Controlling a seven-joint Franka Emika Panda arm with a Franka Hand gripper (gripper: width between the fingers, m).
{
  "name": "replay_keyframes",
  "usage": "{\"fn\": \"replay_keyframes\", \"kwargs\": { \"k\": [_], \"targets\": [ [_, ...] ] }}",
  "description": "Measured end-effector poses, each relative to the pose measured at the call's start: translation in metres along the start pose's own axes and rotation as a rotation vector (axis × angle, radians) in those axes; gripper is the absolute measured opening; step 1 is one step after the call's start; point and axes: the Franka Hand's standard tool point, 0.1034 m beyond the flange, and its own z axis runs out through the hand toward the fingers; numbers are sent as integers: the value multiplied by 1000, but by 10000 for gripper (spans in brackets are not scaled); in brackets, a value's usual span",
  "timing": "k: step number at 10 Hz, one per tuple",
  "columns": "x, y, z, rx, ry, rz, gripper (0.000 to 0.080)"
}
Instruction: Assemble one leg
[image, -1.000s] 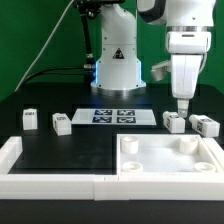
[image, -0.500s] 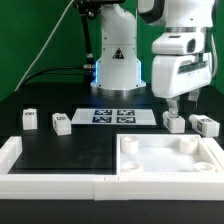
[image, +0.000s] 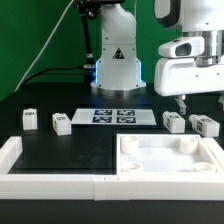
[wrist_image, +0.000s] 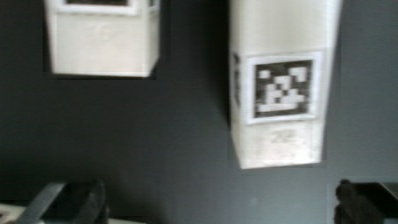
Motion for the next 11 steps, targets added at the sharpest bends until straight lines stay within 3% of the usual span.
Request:
{"fn": "replay_keyframes", "kwargs": {
  "k": [2, 4, 6, 8, 9, 11],
  "targets": [
    [-2, -8, 1, 6, -9, 17, 649],
    [-2, -7, 1, 3, -31, 20, 649],
    [-10, -1, 1, -25, -238, -6, 649],
    [0, -2, 7, -16, -387, -37, 649],
    [-6, -1, 9, -10, -496, -85, 649],
    [-3, -2, 12, 5, -724, -121, 649]
  ]
}}
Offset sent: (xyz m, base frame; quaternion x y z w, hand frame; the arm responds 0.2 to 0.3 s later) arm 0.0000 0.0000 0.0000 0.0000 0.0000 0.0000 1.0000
